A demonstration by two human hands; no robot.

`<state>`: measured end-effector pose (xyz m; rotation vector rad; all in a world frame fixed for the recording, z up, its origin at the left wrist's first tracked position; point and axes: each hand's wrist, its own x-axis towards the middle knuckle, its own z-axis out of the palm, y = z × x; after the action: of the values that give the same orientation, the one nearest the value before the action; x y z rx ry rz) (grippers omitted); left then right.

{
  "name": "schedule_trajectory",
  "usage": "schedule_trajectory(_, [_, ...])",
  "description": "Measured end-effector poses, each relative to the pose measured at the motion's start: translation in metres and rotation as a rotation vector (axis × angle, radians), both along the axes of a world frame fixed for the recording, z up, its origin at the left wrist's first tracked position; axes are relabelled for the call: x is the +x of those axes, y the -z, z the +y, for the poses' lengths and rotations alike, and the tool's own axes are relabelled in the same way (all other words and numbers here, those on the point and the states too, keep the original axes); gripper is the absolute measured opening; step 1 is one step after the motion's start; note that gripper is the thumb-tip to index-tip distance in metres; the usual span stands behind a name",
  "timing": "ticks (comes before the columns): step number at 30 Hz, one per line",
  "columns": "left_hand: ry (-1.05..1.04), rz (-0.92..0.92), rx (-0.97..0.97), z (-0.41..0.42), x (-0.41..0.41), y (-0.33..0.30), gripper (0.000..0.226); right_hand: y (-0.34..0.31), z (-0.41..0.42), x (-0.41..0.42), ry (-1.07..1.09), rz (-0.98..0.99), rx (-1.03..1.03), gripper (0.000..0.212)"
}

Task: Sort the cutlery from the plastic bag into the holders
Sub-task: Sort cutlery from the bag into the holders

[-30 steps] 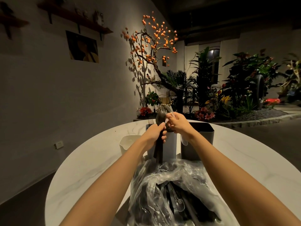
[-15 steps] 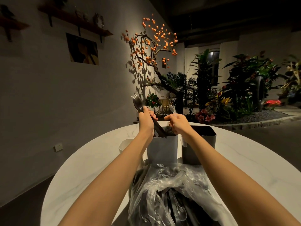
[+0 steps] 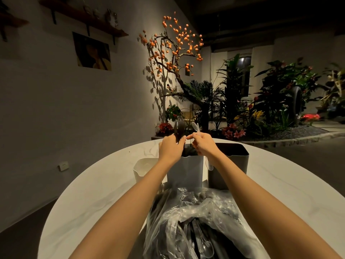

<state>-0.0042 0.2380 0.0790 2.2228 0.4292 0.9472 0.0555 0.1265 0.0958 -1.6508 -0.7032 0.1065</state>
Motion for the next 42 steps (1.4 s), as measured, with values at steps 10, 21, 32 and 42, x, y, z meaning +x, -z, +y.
schedule_trajectory(10, [-0.042,0.159,0.057,0.004,-0.007,0.009,0.054,0.002,-0.003,-0.003,-0.007,-0.048,0.019,0.03])
schedule_trajectory(21, [0.144,-0.15,0.047,-0.001,-0.018,-0.015,0.074,0.0,-0.004,-0.008,0.011,-0.048,-0.01,0.033])
schedule_trajectory(32, [0.036,0.104,0.275,0.007,-0.007,0.011,0.032,0.002,-0.002,-0.005,0.037,-0.091,-0.036,0.031])
schedule_trajectory(42, [0.205,-0.16,-0.036,-0.009,-0.011,-0.004,0.036,0.006,-0.012,-0.014,-0.176,0.009,-0.083,0.026])
